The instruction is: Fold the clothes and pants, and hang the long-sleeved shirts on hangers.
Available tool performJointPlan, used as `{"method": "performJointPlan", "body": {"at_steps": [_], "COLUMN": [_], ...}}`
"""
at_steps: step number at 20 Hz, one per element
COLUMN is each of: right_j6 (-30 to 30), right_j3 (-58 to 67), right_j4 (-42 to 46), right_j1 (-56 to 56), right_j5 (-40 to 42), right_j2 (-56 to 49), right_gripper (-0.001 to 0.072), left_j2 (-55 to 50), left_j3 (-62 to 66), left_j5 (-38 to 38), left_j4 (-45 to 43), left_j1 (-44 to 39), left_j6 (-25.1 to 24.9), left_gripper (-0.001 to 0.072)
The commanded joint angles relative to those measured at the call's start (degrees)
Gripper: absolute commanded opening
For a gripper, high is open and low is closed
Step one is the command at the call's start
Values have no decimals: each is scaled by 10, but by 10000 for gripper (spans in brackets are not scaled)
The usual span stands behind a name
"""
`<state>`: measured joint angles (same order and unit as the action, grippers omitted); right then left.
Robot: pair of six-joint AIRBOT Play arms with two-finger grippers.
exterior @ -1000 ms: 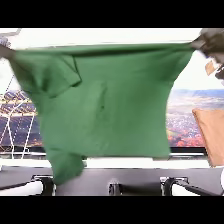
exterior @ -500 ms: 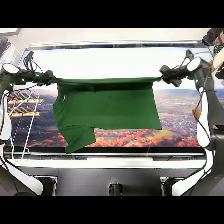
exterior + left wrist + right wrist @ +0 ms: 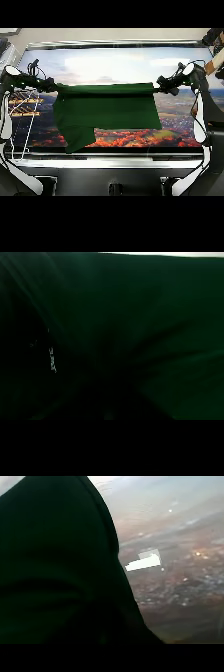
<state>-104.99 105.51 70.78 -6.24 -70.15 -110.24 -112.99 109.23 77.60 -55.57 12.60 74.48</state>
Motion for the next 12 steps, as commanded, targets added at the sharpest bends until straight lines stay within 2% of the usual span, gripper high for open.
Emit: {"method": "performJointPlan", "body": {"at_steps": [1,8,10,11,12], "right_j6": [9,9,9,9,9], "right_j3": [0,-1,-1,-1,0], "right_j4": [3,-12,-16,-18,-26], "right_j1": [0,0,0,0,0], "right_j5": [-31,-68,-76,-80,-91], "right_j2": [-14,-42,-42,-42,-42], "right_gripper": [30,47,179,322,428], "left_j2": [-2,-3,-3,-3,-2], "left_j3": [-1,-1,-1,-1,0], "left_j5": [25,-7,-7,-7,-7], "left_j4": [-56,-73,-73,-73,-73], "left_j1": [-11,-26,-27,-27,-26], "left_j6": [15,16,16,23,36], "left_gripper": [17,17,45,146,330]}}
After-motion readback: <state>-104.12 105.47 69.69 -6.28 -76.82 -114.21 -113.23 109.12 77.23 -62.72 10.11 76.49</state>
